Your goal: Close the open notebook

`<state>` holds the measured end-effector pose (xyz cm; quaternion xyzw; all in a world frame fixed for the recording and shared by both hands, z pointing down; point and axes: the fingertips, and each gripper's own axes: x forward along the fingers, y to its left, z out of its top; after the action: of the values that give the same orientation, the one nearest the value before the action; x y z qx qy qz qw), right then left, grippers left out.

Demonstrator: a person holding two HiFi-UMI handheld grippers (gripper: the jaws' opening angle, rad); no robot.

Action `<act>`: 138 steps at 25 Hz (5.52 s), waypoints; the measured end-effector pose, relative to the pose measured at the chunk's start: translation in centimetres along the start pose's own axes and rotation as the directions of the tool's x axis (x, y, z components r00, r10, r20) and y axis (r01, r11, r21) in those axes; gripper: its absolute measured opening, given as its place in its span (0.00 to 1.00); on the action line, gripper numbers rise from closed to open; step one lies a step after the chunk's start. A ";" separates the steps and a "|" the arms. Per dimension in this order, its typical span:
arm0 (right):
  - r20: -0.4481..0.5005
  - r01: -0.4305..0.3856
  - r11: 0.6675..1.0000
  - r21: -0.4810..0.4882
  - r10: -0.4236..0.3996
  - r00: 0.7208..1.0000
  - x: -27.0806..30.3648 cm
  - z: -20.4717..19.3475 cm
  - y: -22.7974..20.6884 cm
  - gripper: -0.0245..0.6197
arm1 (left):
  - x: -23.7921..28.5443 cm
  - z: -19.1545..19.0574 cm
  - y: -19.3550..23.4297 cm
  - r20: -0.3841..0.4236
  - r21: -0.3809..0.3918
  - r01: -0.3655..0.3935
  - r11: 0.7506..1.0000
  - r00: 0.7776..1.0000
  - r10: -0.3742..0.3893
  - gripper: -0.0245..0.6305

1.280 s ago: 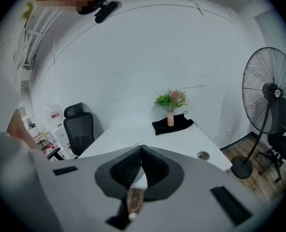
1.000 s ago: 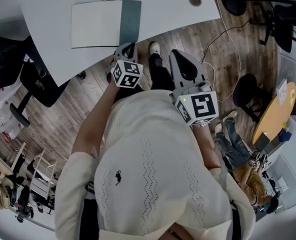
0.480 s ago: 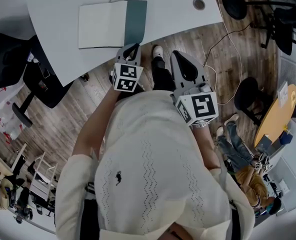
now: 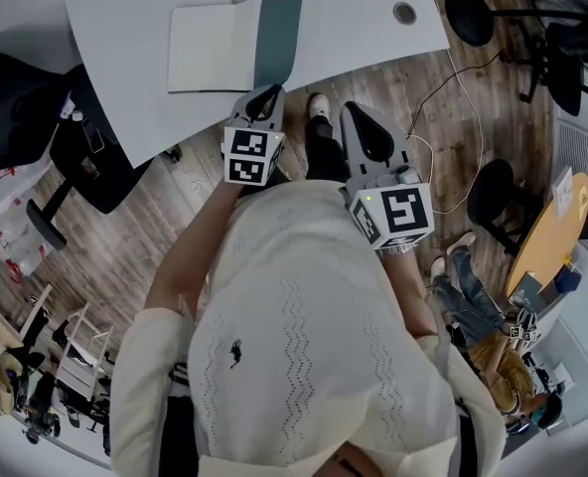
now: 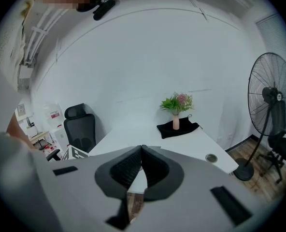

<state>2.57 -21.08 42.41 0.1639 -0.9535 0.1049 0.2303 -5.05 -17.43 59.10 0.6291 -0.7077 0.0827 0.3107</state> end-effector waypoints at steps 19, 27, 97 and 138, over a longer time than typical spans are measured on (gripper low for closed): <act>0.027 0.024 1.000 0.005 -0.024 0.999 0.2 -0.3 4.0 0.04 | -2.5 1.3 1.6 0.074 0.003 0.019 1.000 0.997 -0.019 0.07; 0.038 0.017 1.000 -0.004 -0.016 0.999 0.8 0.0 5.4 0.04 | -3.9 1.8 2.7 0.099 0.020 0.010 1.000 0.995 -0.011 0.07; 0.011 -0.105 0.991 -0.079 0.106 0.994 4.9 0.9 10.8 0.04 | -9.8 -1.4 15.4 0.100 -0.119 -0.316 0.941 0.939 0.328 0.06; -0.031 -0.070 0.994 -0.079 0.068 0.997 5.5 0.1 10.4 0.04 | -8.6 -6.7 22.2 -0.097 -0.150 -0.476 0.866 0.879 0.467 0.16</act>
<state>-5.81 -12.95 43.67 0.1201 -0.9586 0.0770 0.2465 -23.60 -2.45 65.85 0.4060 -0.8351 0.1138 0.3534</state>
